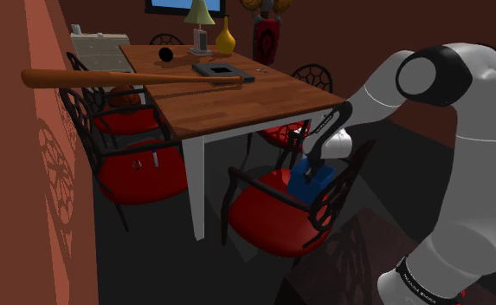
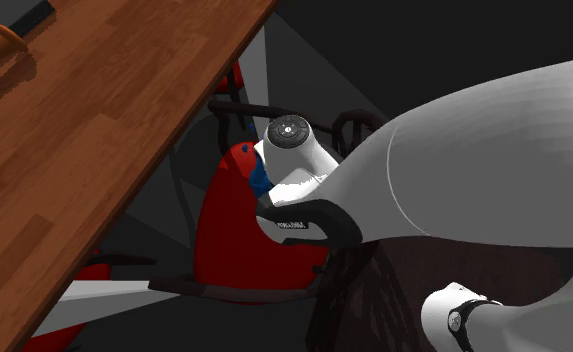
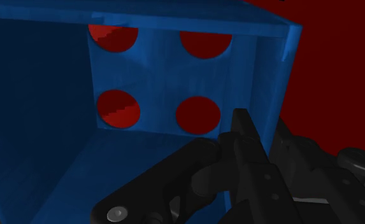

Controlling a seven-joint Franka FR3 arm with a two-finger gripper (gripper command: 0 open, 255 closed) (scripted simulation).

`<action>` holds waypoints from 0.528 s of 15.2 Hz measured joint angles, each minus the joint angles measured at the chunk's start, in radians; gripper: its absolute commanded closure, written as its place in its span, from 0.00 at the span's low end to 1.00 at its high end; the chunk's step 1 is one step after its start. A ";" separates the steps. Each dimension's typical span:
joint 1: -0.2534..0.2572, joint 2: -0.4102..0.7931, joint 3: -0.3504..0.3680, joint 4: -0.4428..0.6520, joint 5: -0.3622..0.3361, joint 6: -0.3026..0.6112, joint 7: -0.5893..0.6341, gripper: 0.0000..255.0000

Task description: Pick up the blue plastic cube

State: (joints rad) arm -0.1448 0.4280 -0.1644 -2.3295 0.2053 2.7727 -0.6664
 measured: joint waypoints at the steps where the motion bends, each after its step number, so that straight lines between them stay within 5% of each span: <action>1: 0.002 -0.011 -0.004 -0.002 -0.004 -0.009 0.002 1.00; 8: 0.027 -0.101 -0.037 -0.017 -0.044 -0.083 0.033 1.00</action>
